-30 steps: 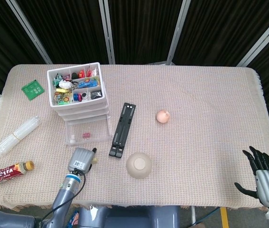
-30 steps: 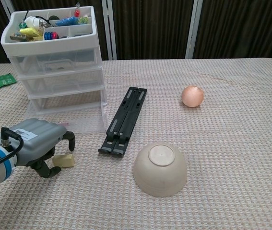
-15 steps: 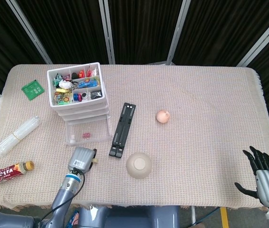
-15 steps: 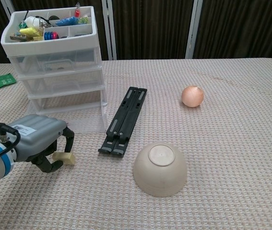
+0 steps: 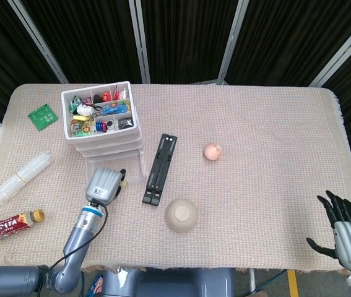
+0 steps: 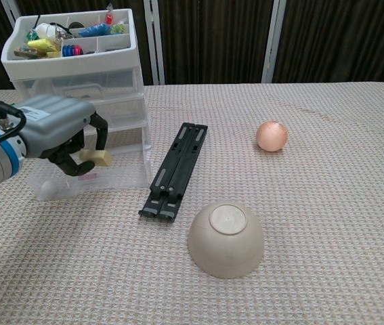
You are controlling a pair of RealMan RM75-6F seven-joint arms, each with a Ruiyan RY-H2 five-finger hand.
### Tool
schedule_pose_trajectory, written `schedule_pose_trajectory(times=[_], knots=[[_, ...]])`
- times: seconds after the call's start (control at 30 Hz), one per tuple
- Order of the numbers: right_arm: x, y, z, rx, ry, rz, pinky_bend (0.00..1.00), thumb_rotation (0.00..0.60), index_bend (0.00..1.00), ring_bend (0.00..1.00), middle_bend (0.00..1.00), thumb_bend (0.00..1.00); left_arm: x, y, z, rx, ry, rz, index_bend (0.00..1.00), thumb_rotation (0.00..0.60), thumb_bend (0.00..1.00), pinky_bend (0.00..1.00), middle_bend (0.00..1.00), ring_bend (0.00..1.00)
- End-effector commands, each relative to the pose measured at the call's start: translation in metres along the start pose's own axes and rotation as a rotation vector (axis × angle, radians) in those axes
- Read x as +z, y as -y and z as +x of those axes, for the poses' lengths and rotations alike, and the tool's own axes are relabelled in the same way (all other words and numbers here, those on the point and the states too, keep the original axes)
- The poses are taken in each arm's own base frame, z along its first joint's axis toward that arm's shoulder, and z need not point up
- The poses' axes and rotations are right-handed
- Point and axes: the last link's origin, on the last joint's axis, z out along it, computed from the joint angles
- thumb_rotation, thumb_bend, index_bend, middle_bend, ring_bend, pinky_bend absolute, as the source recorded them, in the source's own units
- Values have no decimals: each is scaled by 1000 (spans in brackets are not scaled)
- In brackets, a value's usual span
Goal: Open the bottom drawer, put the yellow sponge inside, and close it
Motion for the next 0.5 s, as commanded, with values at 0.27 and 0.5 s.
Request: schedule_pose_trajectory(times=[0.27, 0.5], knots=[[0, -2, 0, 1, 2, -8, 0, 600, 106, 0, 0, 62, 38, 12, -1, 48, -29, 16, 277, 600, 323, 760, 1000, 925], [0, -1, 0, 2, 5, -6, 0, 600, 106, 0, 0, 62, 22, 19, -8, 55, -46, -24, 238, 600, 308, 689, 875, 787]])
